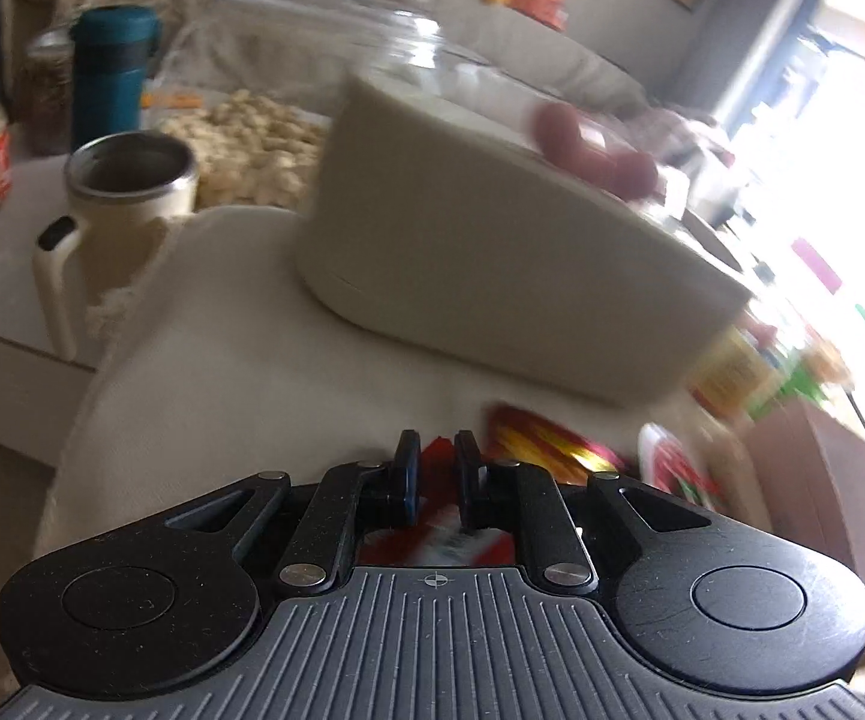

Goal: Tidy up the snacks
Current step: 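Move the left tool and right tool toward the snack pile, then grasp the clear tray of golden pastries with the left tool while the right tool approaches the wrapped bun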

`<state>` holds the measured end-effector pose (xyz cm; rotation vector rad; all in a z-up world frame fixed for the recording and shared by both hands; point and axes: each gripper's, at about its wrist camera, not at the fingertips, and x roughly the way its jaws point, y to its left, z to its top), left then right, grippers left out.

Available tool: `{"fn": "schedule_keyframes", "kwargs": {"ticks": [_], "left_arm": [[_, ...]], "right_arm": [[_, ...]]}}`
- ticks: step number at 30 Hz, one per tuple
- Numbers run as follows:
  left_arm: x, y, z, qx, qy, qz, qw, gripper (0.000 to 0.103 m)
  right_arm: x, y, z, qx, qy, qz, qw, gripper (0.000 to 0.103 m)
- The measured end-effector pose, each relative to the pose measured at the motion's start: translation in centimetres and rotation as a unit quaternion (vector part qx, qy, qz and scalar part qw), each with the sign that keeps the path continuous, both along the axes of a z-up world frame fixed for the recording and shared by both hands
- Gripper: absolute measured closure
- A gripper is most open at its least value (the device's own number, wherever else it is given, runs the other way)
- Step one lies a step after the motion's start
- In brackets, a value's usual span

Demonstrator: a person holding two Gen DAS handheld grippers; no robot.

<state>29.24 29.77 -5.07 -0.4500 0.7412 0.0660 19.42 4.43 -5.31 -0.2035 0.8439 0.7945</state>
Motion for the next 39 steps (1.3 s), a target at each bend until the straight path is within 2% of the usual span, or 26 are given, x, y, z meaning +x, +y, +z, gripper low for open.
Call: {"fn": "schedule_keyframes", "kwargs": {"ticks": [3,6,8,10,12,14,17,19,23,26,29,30,32,35,39], "left_arm": [[-1.4,-2.3,0.7,0.021,-0.001,-0.049,0.9986,0.088],[-2.7,-4.5,1.1,0.015,0.004,-0.093,0.9955,0.088],[-3.9,-5.8,0.9,-0.007,0.008,-0.125,0.9921,0.087],[-5.2,-7.1,0.9,-0.012,0.008,-0.146,0.9892,0.087],[-6.3,-8.0,0.8,0.006,0.011,-0.163,0.9865,0.087],[-7.2,-8.5,1.0,0.030,0.005,-0.172,0.9847,0.087],[-8.9,-7.8,2.4,0.031,-0.026,-0.162,0.9859,0.087],[-9.1,-6.1,3.2,0.030,-0.043,-0.124,0.9910,0.087],[-7.1,-1.7,1.9,0.012,-0.017,-0.035,0.9992,0.087],[-5.8,0.0,-0.9,-0.045,0.015,-0.032,0.9983,0.087],[-6.8,0.4,-1.4,-0.067,0.000,-0.057,0.9961,0.087],[-7.2,-0.1,-1.0,-0.062,-0.001,-0.073,0.9954,0.086],[-8.6,-2.0,-0.5,-0.020,0.000,-0.114,0.9933,0.086],[-11.5,-4.5,0.1,0.038,-0.001,-0.170,0.9847,0.086],[-14.7,-7.0,0.4,0.057,0.002,-0.209,0.9763,0.086]], "right_arm": [[-1.1,-1.8,0.1,0.001,0.008,-0.002,1.000,0.036],[-2.0,-3.5,0.2,0.007,0.004,-0.013,1.000,0.037],[-2.6,-4.8,0.6,0.017,-0.005,-0.022,1.000,0.034],[-3.0,-5.9,0.8,0.024,-0.010,-0.030,0.999,0.026],[-3.3,-7.2,0.9,0.034,-0.006,-0.035,0.999,0.024],[-3.5,-8.0,0.8,0.037,-0.007,-0.046,0.998,0.016],[-3.9,-9.2,0.7,0.043,-0.013,-0.045,0.998,0.016],[-4.0,-9.8,0.6,0.054,-0.006,-0.040,0.998,0.015],[-3.9,-9.9,0.3,0.067,0.004,-0.040,0.997,0.012],[-4.0,-10.1,0.4,0.072,0.009,-0.049,0.996,0.012],[-4.2,-10.1,0.5,0.076,0.000,-0.046,0.996,0.012],[-4.2,-10.1,0.5,0.074,-0.004,-0.045,0.996,0.010],[-4.2,-10.0,0.5,0.070,-0.009,-0.042,0.997,0.006],[-3.9,-9.3,0.1,0.065,-0.002,-0.038,0.997,0.006],[-3.9,-8.4,-0.3,0.056,0.002,-0.034,0.998,0.006]]}}
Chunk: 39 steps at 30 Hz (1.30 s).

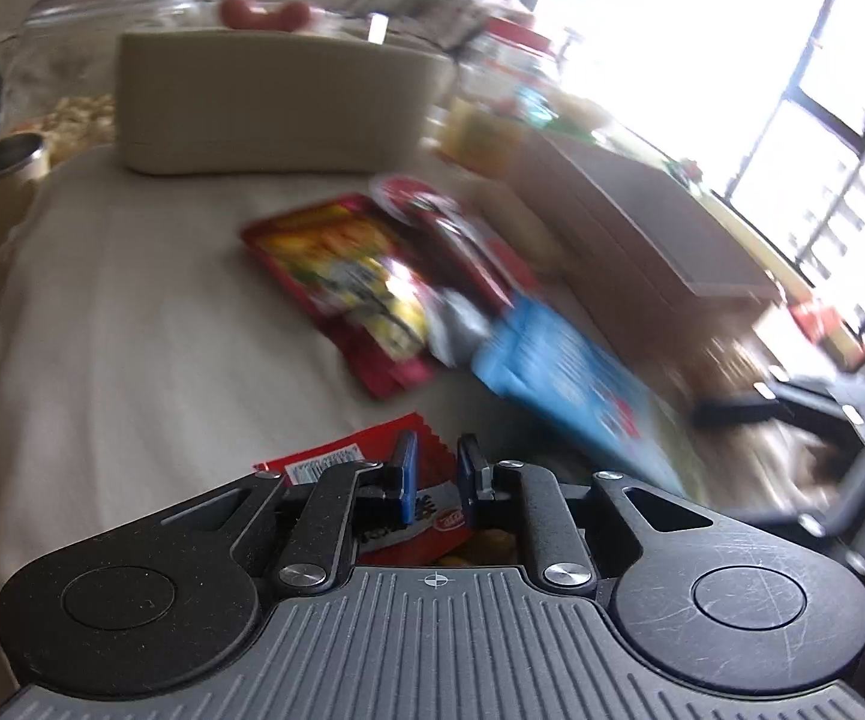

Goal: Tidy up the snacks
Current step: 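Grasp the clear tray of golden pastries with the left tool while the right tool approaches the wrapped bun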

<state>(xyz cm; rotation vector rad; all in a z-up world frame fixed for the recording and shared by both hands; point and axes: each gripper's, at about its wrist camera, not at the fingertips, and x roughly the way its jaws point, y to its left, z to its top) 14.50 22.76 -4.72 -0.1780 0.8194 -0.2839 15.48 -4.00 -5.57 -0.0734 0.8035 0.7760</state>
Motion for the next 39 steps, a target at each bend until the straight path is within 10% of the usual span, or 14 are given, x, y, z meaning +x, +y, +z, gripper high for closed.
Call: {"fn": "schedule_keyframes", "kwargs": {"ticks": [4,11,15,31,39], "left_arm": [[-2.3,-1.8,0.9,0.049,-0.009,-0.008,0.9987,0.086],[-5.9,2.8,2.4,-0.033,0.016,0.154,0.9873,0.082],[-7.2,1.9,0.4,-0.070,0.058,0.125,0.9880,0.082],[-3.1,-4.9,0.7,-0.002,-0.024,0.068,0.9974,0.081],[-1.2,-8.7,0.2,0.041,0.002,-0.005,0.9991,0.077]], "right_arm": [[-0.3,0.1,-0.3,-0.018,0.000,0.000,1.000,0.005],[-1.2,-1.9,-0.4,-0.018,0.002,-0.001,1.000,0.005],[-2.2,-2.0,0.0,-0.005,0.008,0.032,0.999,0.005],[-5.3,-8.6,-0.9,-0.054,-0.032,-0.069,0.996,0.004],[-6.2,-11.7,-1.8,-0.030,-0.045,-0.109,0.993,0.003]]}}
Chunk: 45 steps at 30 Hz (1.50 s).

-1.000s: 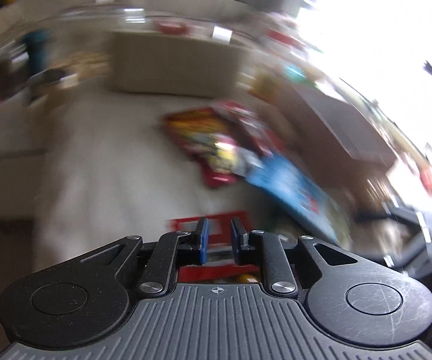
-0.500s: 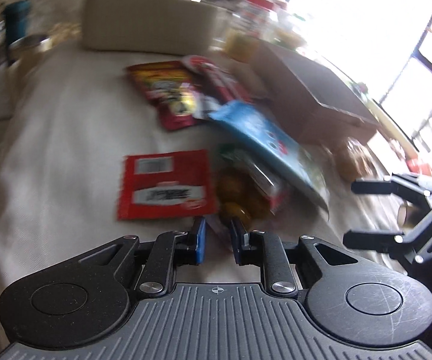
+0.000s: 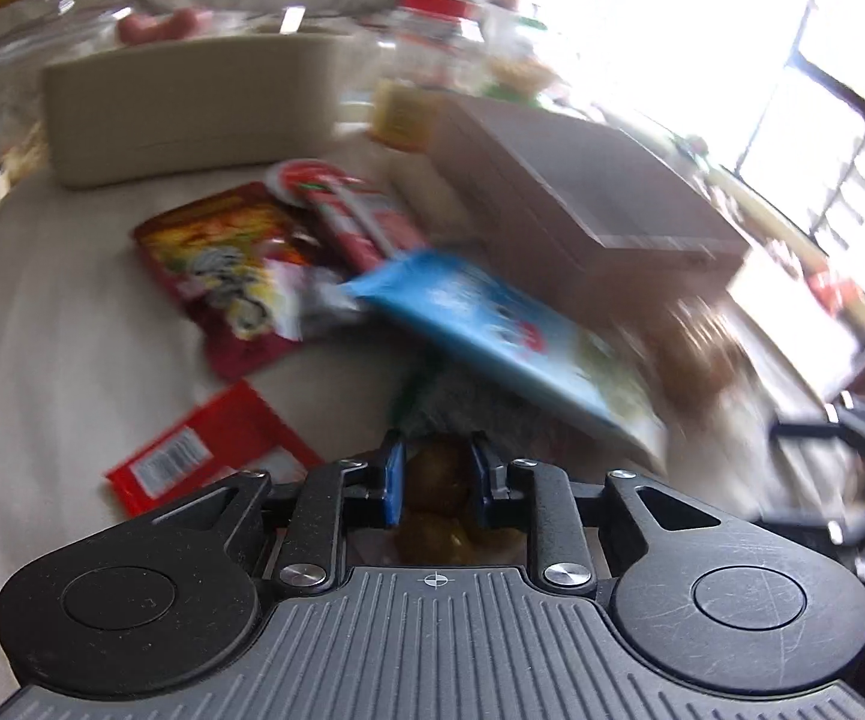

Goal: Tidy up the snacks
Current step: 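Grasp the clear tray of golden pastries with the left tool while the right tool approaches the wrapped bun, then grasp and lift the wrapped bread bun with the right tool while the left tool lifts the tray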

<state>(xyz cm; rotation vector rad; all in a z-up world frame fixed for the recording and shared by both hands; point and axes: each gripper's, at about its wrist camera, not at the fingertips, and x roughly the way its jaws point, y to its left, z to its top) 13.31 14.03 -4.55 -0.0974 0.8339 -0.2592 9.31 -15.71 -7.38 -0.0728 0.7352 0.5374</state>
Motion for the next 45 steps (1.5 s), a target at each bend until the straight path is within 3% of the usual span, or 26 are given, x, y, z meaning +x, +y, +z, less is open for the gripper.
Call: {"fn": "schedule_keyframes", "kwargs": {"ticks": [4,9,12,15,17,19,27,29,35,37,41,45], "left_arm": [[-3.4,-2.6,0.1,0.011,0.009,-0.046,0.9988,0.077],[-8.5,-5.3,1.6,0.089,-0.036,-0.051,0.9941,0.077],[-9.4,-5.3,1.6,0.082,-0.018,-0.049,0.9953,0.077],[-9.3,-5.9,0.7,0.099,-0.003,-0.053,0.9937,0.075],[-9.5,-6.5,0.7,0.112,-0.012,-0.067,0.9914,0.067],[-9.2,-7.0,0.6,0.107,-0.008,-0.080,0.9911,0.058],[-7.5,-7.5,0.2,0.123,-0.008,-0.091,0.9882,0.054],[-6.7,-7.2,-0.3,0.104,0.006,-0.081,0.9912,0.046],[-6.1,-6.1,-1.0,0.039,-0.006,-0.032,0.9987,0.045],[-6.7,-6.4,-1.3,0.037,-0.023,-0.014,0.9990,0.045],[-7.5,-7.8,-1.4,0.073,-0.048,-0.008,0.9961,0.047],[-7.8,-7.6,-1.4,0.063,-0.052,-0.001,0.9966,0.048]], "right_arm": [[0.2,-0.2,-0.1,0.003,0.001,0.008,1.000,0.000],[-0.1,1.0,-0.3,-0.039,-0.007,0.018,0.999,0.000],[0.0,1.1,-0.2,-0.044,-0.005,0.019,0.999,0.000],[0.0,1.1,-0.3,-0.044,-0.005,0.016,0.999,0.000],[0.0,1.2,-0.3,-0.044,-0.004,0.015,0.999,0.000],[0.0,1.2,-0.3,-0.046,-0.005,0.016,0.999,0.000],[-0.3,1.1,-0.4,-0.042,-0.012,0.014,0.999,0.000],[-0.4,1.1,-0.4,-0.044,-0.014,0.013,0.999,0.000],[-0.4,1.0,-0.2,-0.044,-0.013,0.021,0.999,0.000],[-0.1,1.1,0.4,-0.030,-0.012,0.031,0.999,0.001],[1.6,1.1,2.2,0.023,-0.050,-0.026,0.998,0.001],[5.5,1.9,2.3,0.033,-0.052,-0.096,0.993,0.001]]}}
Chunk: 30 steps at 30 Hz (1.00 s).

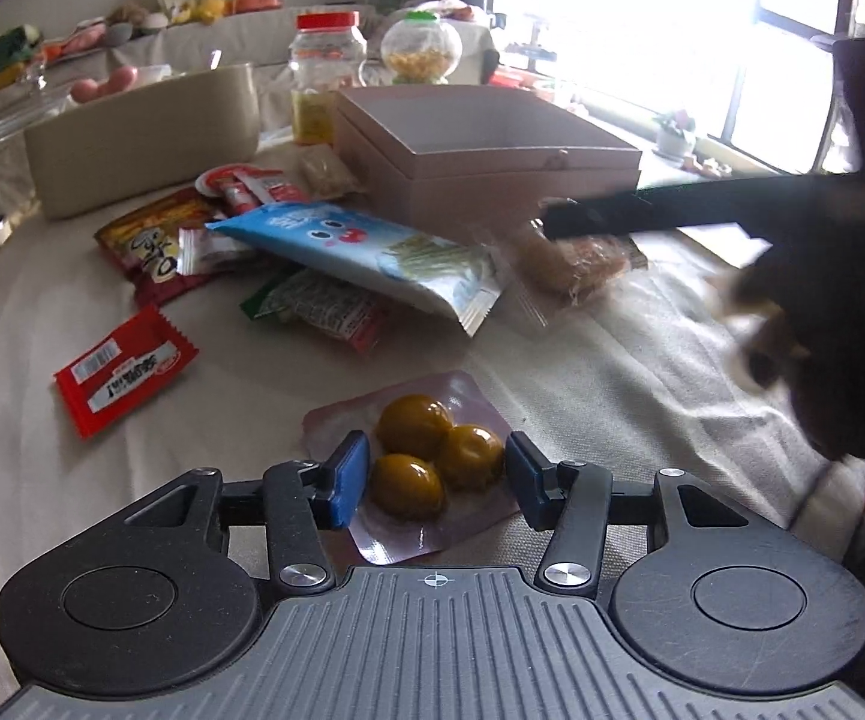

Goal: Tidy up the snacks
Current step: 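Grasp and lift the wrapped bread bun with the right tool while the left tool lifts the tray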

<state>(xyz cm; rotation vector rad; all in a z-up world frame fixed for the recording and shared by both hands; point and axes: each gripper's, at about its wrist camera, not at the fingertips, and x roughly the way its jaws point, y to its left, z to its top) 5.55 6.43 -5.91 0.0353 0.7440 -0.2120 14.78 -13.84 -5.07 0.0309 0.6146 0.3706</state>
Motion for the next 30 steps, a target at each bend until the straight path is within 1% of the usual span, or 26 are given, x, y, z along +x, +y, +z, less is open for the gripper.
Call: {"fn": "schedule_keyframes", "kwargs": {"ticks": [2,3,4,5,7,9,10,11,13,15,16,17,18,20,24,26,28,30], "left_arm": [[-0.3,0.2,0.0,-0.007,0.000,0.000,1.0000,0.048],[-0.4,0.2,0.0,-0.011,0.001,-0.001,0.9999,0.048],[-0.7,0.2,0.1,-0.012,0.002,-0.002,0.9999,0.048],[-0.9,0.2,0.1,-0.013,0.003,-0.004,0.9999,0.048],[-1.4,0.2,0.1,-0.012,0.003,-0.005,0.9999,0.048],[-1.5,0.3,0.0,-0.015,0.004,-0.001,0.9999,0.048],[-1.5,0.4,0.0,-0.019,0.005,0.001,0.9998,0.048],[-1.4,0.4,0.0,-0.020,0.006,0.004,0.9998,0.048],[-1.3,0.2,0.0,-0.017,0.008,0.007,0.9998,0.048],[-1.3,-0.2,0.0,-0.006,0.008,0.007,0.9999,0.048],[-1.4,-0.3,0.0,-0.001,0.008,0.007,0.9999,0.048],[-1.4,-0.4,0.0,0.001,0.009,0.008,0.9999,0.047],[-1.3,-0.4,0.0,-0.001,0.010,0.009,0.9999,0.047],[-1.3,-0.2,0.0,-0.005,0.015,0.009,0.9998,0.047],[-1.2,-0.5,0.1,0.003,0.019,0.006,0.9998,0.047],[-1.1,-0.7,0.2,0.010,0.020,0.006,0.9997,0.047],[-1.1,-0.8,0.2,0.010,0.019,0.009,0.9997,0.047],[-1.3,-0.9,0.1,0.013,0.014,0.011,0.9998,0.048]], "right_arm": [[2.1,0.3,-0.5,0.000,0.032,0.003,0.999,0.001],[3.0,0.5,-0.8,-0.003,0.062,0.008,0.998,0.001],[3.4,0.5,-1.0,-0.002,0.091,0.013,0.996,0.004],[3.4,0.3,-1.1,0.010,0.118,0.027,0.993,0.006],[1.8,-0.5,-1.1,0.043,0.137,0.070,0.987,0.006],[-0.1,-1.0,-0.7,0.075,0.158,0.151,0.973,0.006],[-1.0,-1.3,-0.5,0.081,0.160,0.178,0.968,0.006],[-1.9,-1.5,-0.1,0.074,0.149,0.189,0.968,0.006],[-3.1,-1.3,0.5,0.027,0.100,0.185,0.977,0.006],[-3.8,-0.6,0.8,-0.035,0.034,0.164,0.985,0.006],[-3.8,-0.1,0.8,-0.060,0.013,0.155,0.986,0.006],[-3.6,0.6,0.6,-0.080,0.002,0.155,0.985,0.006],[-3.3,1.2,0.3,-0.087,0.001,0.166,0.982,0.006],[-2.4,2.2,-0.1,-0.083,0.016,0.191,0.978,0.006],[-0.7,2.6,-0.3,-0.069,0.041,0.180,0.980,0.007],[-0.8,2.2,-0.2,-0.069,0.052,0.169,0.982,0.018],[-1.7,1.5,0.2,-0.074,0.049,0.168,0.982,0.028],[-3.0,0.4,0.5,-0.074,0.048,0.165,0.982,0.029]]}}
